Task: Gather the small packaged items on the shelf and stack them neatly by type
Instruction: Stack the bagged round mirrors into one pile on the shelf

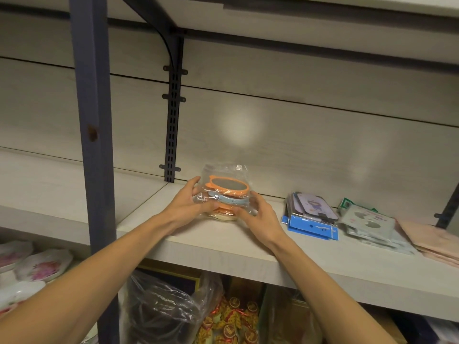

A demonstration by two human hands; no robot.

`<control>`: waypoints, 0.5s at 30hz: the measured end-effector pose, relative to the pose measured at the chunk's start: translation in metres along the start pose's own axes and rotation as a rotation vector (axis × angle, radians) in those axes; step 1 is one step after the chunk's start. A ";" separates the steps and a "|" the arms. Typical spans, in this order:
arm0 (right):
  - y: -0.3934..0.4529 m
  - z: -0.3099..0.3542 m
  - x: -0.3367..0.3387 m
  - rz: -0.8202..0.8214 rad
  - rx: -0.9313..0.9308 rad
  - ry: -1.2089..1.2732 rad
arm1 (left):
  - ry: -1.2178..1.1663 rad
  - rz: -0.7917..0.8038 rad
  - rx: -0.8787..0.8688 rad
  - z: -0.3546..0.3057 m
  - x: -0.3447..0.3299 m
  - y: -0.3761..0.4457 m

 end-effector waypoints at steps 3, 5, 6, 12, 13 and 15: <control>0.001 -0.003 0.000 0.012 -0.022 0.024 | 0.012 -0.008 0.004 0.000 0.001 -0.001; 0.001 -0.006 0.001 0.018 -0.039 0.030 | 0.029 -0.008 0.009 0.000 0.000 -0.001; 0.002 -0.008 0.001 0.018 -0.047 0.027 | 0.044 -0.016 0.009 0.001 -0.001 0.000; -0.001 -0.012 0.007 -0.012 -0.103 0.007 | 0.124 -0.016 0.045 0.005 0.000 0.003; -0.001 -0.010 0.008 -0.017 -0.096 -0.001 | 0.143 0.009 0.046 0.006 -0.003 0.002; 0.000 -0.011 0.008 -0.025 -0.085 -0.018 | 0.185 0.062 0.047 0.006 -0.009 -0.001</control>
Point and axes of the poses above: each hand's wrist, its own y-axis towards the middle knuckle, its own x-axis out of the back of the hand, z = x × y, the point moved 10 cm from there along y, towards the middle knuckle, and after that the axes turned 7 degrees about x, right-handed, at the moved point
